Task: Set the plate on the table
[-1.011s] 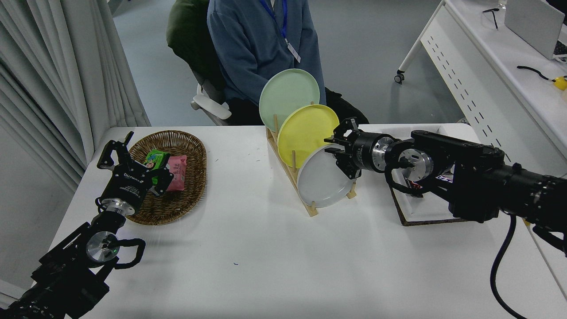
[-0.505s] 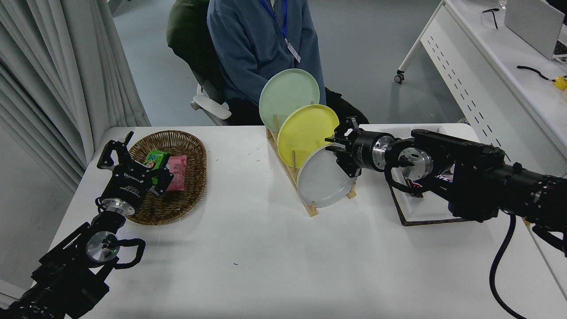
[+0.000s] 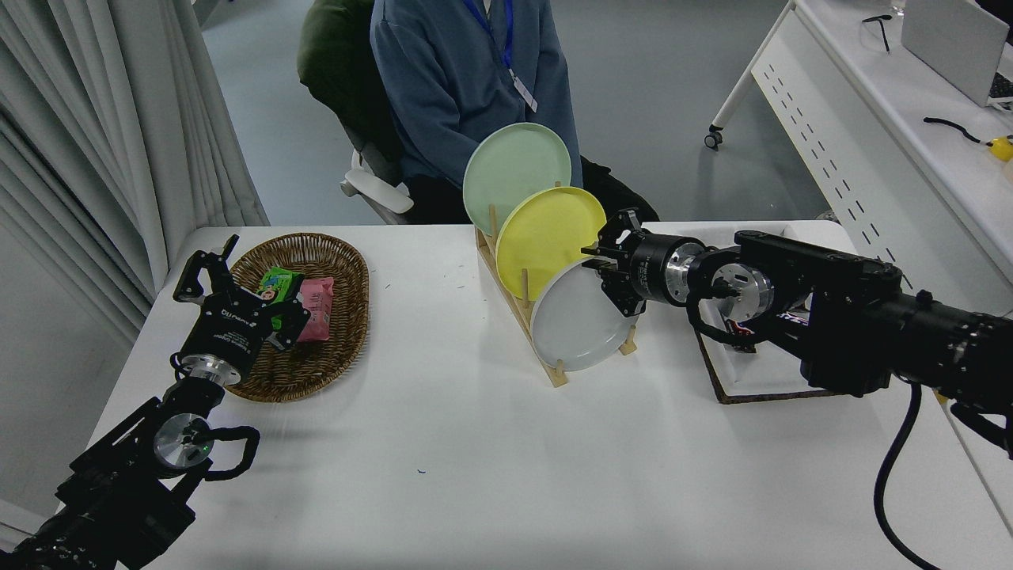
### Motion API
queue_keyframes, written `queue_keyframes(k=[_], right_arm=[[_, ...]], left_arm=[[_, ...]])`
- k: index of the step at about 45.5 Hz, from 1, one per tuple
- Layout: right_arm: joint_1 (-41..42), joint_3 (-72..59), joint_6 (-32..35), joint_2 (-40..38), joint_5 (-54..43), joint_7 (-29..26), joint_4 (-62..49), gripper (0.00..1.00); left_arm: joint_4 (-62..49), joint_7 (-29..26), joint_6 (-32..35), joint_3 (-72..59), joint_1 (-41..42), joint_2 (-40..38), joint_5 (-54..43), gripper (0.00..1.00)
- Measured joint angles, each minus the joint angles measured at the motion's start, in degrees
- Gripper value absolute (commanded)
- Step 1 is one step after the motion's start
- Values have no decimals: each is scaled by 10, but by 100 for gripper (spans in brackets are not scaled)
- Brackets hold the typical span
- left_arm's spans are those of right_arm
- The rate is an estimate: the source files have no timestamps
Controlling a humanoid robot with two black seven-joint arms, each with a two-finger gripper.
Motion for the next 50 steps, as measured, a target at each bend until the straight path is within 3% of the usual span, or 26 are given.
queue_keyframes(k=[38,50], right_arm=[[5,21,0,-3,-2,-23,1,0],[31,44,2,-19,-4,-56,2,0]], left_arm=[[0,0,0,0,0,0,0,100],[0,0,0,0,0,0,0,100]])
